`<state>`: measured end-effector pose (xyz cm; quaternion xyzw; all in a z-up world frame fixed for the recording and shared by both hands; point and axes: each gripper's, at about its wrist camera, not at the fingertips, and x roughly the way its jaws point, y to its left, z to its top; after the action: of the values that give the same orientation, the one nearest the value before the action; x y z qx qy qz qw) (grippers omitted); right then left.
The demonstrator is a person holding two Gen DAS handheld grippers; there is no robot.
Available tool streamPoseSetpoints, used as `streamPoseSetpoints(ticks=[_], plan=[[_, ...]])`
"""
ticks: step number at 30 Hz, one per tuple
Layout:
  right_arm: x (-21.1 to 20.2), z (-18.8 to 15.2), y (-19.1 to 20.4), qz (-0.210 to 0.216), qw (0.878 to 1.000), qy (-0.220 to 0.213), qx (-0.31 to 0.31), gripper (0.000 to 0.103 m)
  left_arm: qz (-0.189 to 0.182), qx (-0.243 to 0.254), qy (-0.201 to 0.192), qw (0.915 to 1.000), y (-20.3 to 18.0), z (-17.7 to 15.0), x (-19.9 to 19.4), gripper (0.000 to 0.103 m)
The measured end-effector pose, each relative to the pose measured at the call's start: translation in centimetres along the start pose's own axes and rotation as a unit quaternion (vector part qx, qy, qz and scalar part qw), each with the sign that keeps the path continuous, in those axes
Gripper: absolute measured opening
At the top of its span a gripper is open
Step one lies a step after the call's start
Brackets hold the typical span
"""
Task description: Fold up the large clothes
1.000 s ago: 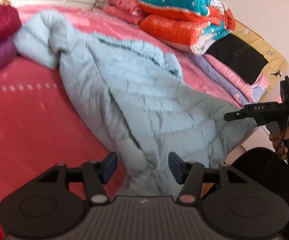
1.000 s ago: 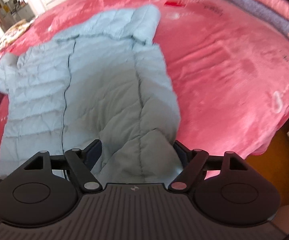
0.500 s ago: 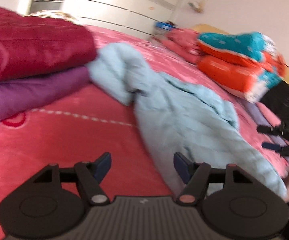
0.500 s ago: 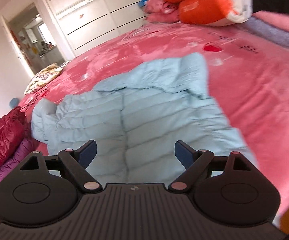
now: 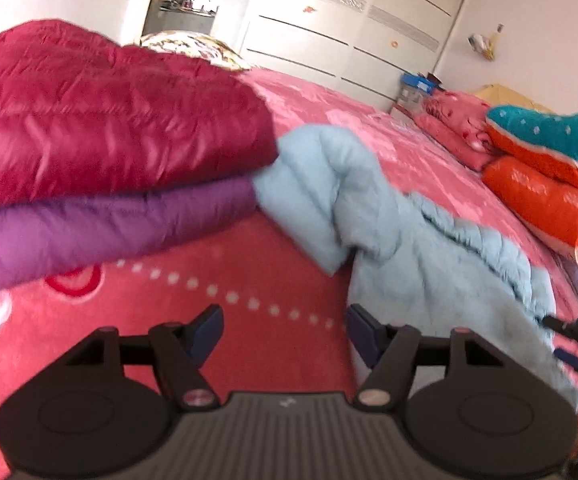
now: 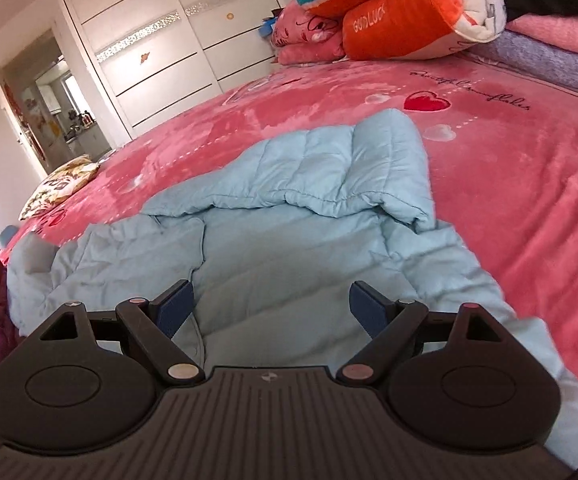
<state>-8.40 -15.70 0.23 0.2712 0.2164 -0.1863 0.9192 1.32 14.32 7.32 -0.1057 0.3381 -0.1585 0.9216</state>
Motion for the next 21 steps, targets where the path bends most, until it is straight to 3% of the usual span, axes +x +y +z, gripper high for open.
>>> streamPoseSetpoints(ticks=[5, 10, 14, 18, 21], plan=[[2.1, 0.6, 0.1, 0.010, 1.000, 0.013, 0.006, 0.103, -0.027, -0.012, 0.004, 0.9996, -3.6, 2.2, 1.4, 0.067], [3.0, 0.8, -0.1, 0.013, 1.000, 0.019, 0.008, 0.103, -0.038, 0.018, 0.009, 0.9991, -8.1, 4.2, 3.5, 0.068], [3.5, 0.6, -0.3, 0.019, 0.999, 0.035, 0.022, 0.103, 0.004, 0.019, -0.009, 0.9998, -8.5, 5.1, 5.1, 0.068], [3.7, 0.6, -0.1, 0.027, 0.999, 0.043, 0.020, 0.103, 0.055, -0.037, -0.009, 0.9978, -5.8, 5.0, 7.3, 0.068], [3.8, 0.6, 0.2, 0.031, 0.998, 0.047, 0.016, 0.103, 0.069, -0.082, -0.003, 0.9942, -3.8, 4.7, 9.3, 0.068]])
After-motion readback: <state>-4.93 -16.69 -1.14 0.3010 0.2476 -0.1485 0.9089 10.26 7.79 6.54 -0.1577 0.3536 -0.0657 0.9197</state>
